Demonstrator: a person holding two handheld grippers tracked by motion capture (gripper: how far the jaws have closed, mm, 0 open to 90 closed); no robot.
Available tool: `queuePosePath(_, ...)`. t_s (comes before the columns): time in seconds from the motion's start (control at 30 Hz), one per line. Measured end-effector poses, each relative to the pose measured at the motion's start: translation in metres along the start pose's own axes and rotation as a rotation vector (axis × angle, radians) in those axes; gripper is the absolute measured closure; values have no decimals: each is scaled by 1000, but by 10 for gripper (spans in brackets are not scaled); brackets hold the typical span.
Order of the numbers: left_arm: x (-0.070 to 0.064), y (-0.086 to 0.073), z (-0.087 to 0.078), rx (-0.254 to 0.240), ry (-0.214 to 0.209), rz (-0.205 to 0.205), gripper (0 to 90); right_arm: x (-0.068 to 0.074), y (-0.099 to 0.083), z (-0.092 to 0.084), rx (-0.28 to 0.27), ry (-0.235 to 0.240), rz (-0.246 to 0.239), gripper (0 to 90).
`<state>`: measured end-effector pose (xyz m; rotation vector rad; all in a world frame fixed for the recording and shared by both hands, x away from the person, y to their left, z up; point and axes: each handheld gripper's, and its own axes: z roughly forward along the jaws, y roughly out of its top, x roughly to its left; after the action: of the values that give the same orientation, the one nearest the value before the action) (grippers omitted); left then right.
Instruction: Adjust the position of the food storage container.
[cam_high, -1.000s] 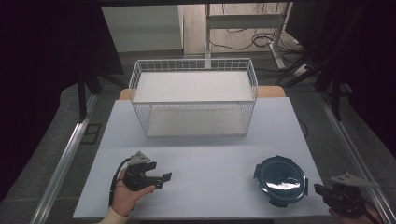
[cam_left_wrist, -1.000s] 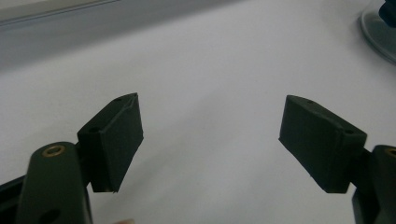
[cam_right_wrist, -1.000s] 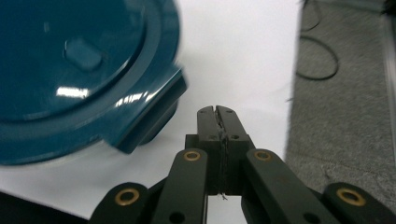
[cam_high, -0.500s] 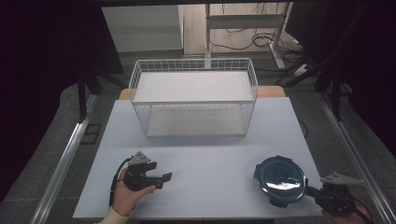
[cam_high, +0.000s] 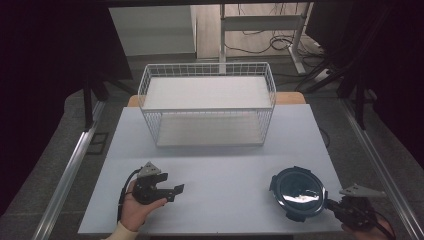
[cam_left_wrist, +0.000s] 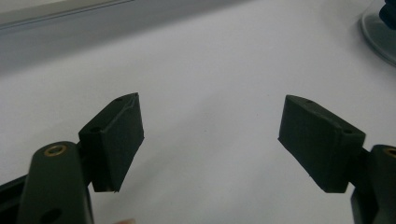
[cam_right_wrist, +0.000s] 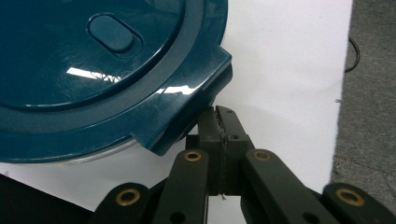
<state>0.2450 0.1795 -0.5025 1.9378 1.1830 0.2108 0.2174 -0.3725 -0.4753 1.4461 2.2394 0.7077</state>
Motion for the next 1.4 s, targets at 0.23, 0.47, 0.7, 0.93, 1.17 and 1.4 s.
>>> queuePosePath(0.23, 0, 0, 2, 3, -1, -4, 214, 15, 8, 5, 6, 46, -33, 900)
queuePosePath(0.47, 1, -1, 2, 6, -4, -9, 214, 29, 20, 14, 11, 78, -62, 900)
queuePosePath(0.7, 3, 0, 0, -5, 0, -24, 215, 45, 36, 26, 23, 103, -93, 900)
queuePosePath(0.93, 4, 0, -1, -8, 4, -28, 215, 62, 52, 38, 32, 127, -123, 900)
queuePosePath(1.17, 5, 0, -1, -6, 8, -28, 215, 84, 67, 47, 42, 144, -170, 900)
queuePosePath(1.4, 6, -1, -1, -10, 10, -35, 215, 108, 85, 60, 48, 170, -223, 900)
